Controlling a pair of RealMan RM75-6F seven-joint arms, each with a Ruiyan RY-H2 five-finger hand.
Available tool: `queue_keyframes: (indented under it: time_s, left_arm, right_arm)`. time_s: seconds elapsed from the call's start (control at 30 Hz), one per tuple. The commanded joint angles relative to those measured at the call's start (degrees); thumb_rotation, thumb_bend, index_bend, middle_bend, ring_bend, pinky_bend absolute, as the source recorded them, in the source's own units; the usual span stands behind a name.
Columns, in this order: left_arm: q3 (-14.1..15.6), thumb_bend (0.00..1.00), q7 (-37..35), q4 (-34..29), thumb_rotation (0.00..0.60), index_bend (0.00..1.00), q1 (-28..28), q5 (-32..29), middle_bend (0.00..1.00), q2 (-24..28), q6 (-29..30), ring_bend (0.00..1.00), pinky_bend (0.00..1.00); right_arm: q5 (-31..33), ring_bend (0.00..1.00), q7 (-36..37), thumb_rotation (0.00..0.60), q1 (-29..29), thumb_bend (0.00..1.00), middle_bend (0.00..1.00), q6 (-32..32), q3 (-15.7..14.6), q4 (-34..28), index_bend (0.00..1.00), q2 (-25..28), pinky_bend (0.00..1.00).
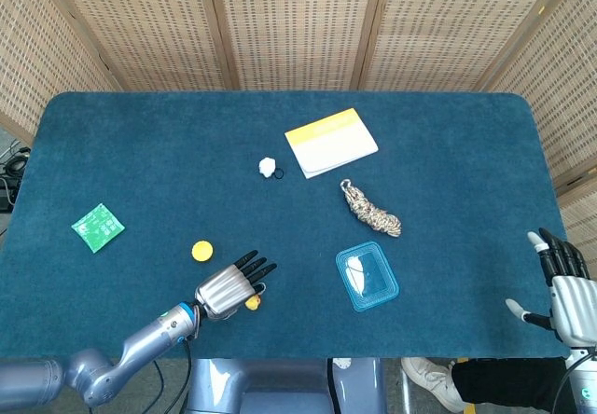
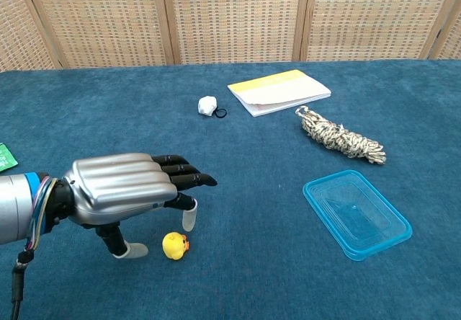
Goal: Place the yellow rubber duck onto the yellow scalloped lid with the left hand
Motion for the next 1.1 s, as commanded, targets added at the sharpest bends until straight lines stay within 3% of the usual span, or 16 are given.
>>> queue_keyframes:
  time_s: [0.03,0.7,1.1]
  left_arm:
    - [0.3,0.34,0.47,0.08,0.6,0.35,-0.45,-0.77,0.0,-0.38,0.06,0.0,0.0]
    - [2.37,0.35,2.64,0.97,0.6,0.39,-2.56,-4.23,0.0,-2.25,1.6,0.0,0.0]
    - [3.52,0.36,2.27,1.55,0.6,0.48,-3.03,-4.17,0.0,-2.92,3.57,0.0,0.0]
  right_arm:
    - [-0.02,0.0,0.3,0.6,-0.01,0.0,0.0,0.09,0.06,0.05,0.0,0.02,0.0]
    - [-0.35,0.0,2.07,0.6,-0.18,0.0,0.0,0.71,0.24,0.42,0.0,0.08,0.0]
    - [-0.71,0.0,3.47,0.6,-0.17,0.0,0.0,0.78,0.21,0.69,0.0,0.18,0.0]
